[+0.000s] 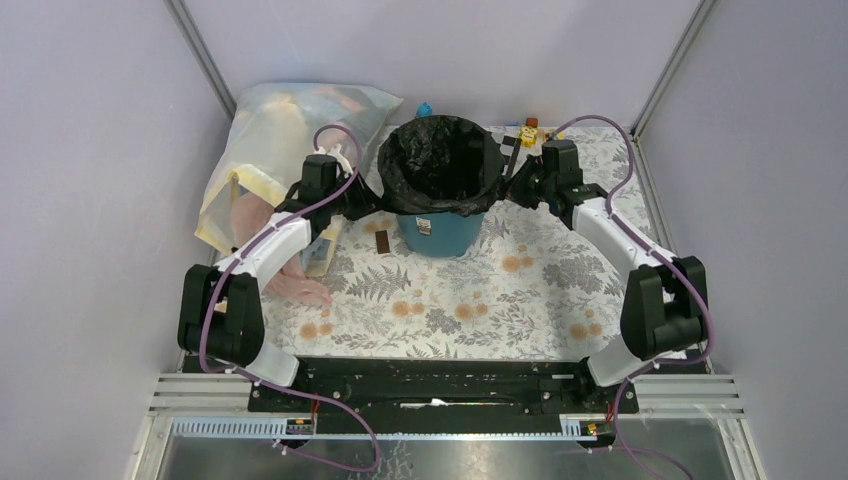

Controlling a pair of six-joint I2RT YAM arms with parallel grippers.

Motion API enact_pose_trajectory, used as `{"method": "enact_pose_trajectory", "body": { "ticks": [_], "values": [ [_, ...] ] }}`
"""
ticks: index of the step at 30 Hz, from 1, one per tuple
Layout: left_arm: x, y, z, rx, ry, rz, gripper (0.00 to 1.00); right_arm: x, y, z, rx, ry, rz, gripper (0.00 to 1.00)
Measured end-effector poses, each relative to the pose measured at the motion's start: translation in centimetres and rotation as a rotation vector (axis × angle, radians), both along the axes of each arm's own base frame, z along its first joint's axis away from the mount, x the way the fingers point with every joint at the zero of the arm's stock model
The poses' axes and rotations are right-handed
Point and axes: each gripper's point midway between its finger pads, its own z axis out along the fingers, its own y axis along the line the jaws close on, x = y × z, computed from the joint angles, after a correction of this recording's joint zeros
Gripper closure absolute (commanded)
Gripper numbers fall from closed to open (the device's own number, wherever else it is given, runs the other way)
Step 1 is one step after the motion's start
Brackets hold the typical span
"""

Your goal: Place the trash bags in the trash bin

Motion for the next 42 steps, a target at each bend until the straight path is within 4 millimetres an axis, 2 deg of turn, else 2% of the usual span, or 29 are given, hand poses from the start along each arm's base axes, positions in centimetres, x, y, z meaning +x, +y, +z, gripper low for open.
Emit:
{"method": "enact_pose_trajectory", "body": {
  "ticks": [10, 15, 20, 25, 29, 31, 32, 35, 39, 40, 42],
  "values": [
    [0.2, 0.2, -0.9, 0.007, 0.008, 0.009, 1.00, 0.8, -0.5, -4.1, -0.067, 0.065, 0.004, 1.00],
    [0.5, 1.1, -1.7, 0.045, 0.019, 0.040, 1.00, 1.3, -0.4, -6.1, -0.101, 0.093, 0.029, 0.99],
    [1.2, 3.0, -2.1, 0.068, 0.023, 0.103, 1.00, 1.2, 0.0, -7.3, -0.109, 0.113, 0.074, 0.93],
    [1.1, 3.4, -2.4, 0.069, 0.032, 0.112, 1.00, 1.1, 0.1, -7.2, -0.116, 0.102, 0.098, 0.86],
    [1.1, 3.3, -2.6, 0.058, 0.036, 0.109, 0.98, 0.9, -0.1, -6.9, -0.131, 0.094, 0.103, 0.69],
    [0.9, 3.3, -2.9, 0.055, 0.043, 0.112, 0.92, 0.4, -0.7, -6.2, -0.153, 0.070, 0.094, 0.54],
    [0.8, 3.3, -3.1, 0.053, 0.045, 0.117, 0.86, 0.0, -1.1, -5.5, -0.166, 0.054, 0.086, 0.48],
    [0.3, 3.6, -3.1, 0.055, 0.043, 0.133, 0.77, -0.8, -2.3, -2.3, -0.206, -0.026, 0.058, 0.40],
    [-0.4, 4.2, -1.1, 0.045, -0.006, 0.171, 0.60, -1.2, -3.7, 4.1, -0.259, -0.175, 0.029, 0.39],
    [-0.5, 4.3, -0.3, 0.038, -0.026, 0.180, 0.59, -1.3, -3.9, 5.7, -0.266, -0.209, 0.030, 0.42],
    [-0.6, 4.5, 0.8, 0.034, -0.056, 0.190, 0.58, -1.4, -4.0, 8.5, -0.277, -0.269, 0.038, 0.53]
  ]
}}
